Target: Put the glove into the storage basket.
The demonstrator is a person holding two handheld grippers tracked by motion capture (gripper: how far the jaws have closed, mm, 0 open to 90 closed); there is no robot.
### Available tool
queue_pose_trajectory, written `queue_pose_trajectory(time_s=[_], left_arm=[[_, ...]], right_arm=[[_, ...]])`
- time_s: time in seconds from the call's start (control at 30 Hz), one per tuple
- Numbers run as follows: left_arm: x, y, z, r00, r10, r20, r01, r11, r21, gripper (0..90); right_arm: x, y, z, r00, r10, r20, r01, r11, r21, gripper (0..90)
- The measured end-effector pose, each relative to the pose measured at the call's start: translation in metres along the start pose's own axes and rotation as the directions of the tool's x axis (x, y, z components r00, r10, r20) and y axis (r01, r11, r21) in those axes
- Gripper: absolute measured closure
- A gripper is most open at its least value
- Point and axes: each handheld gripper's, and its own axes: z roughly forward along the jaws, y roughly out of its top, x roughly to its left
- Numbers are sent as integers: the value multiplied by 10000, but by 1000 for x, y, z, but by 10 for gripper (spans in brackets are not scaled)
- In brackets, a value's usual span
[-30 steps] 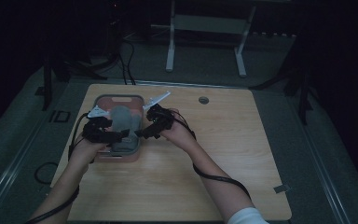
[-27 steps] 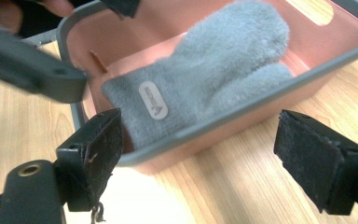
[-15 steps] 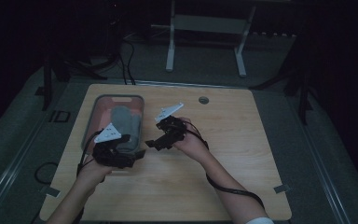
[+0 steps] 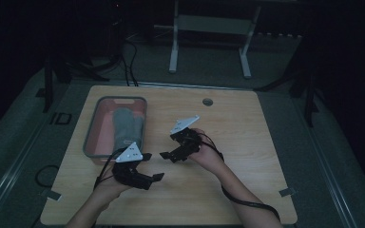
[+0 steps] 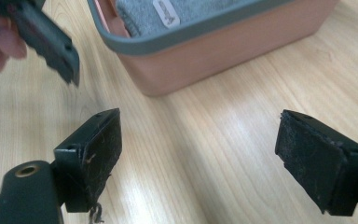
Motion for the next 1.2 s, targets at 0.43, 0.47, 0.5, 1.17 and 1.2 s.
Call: queue_pose_trajectory(time_s=[0.43, 0.47, 0.5, 1.17, 1.2], left_arm=[[-5, -18, 34, 9979, -28, 652, -18, 9975, 708, 148], [-5, -19, 36, 9972, -33, 745, -23, 9972, 752, 148], [-6, -20, 38, 9967, 19, 813, -88, 9964, 842, 148], [-13, -38, 55, 9885, 362, 1469, -530, 9923, 1120, 148], [-13, -38, 55, 9885, 362, 1469, -530, 9923, 1120, 148]], right_arm=[[-3, -43, 9, 9995, -321, -29, 322, 9984, 459, 147], [-3, -45, 10, 9994, -352, -56, 354, 9981, 499, 147], [-2, -49, 10, 9991, -410, -68, 413, 9976, 555, 147], [-6, -99, 1, 9992, -374, -148, 374, 9993, -37, 147], [-5, -100, 1, 9991, -396, -126, 396, 9992, 12, 147]])
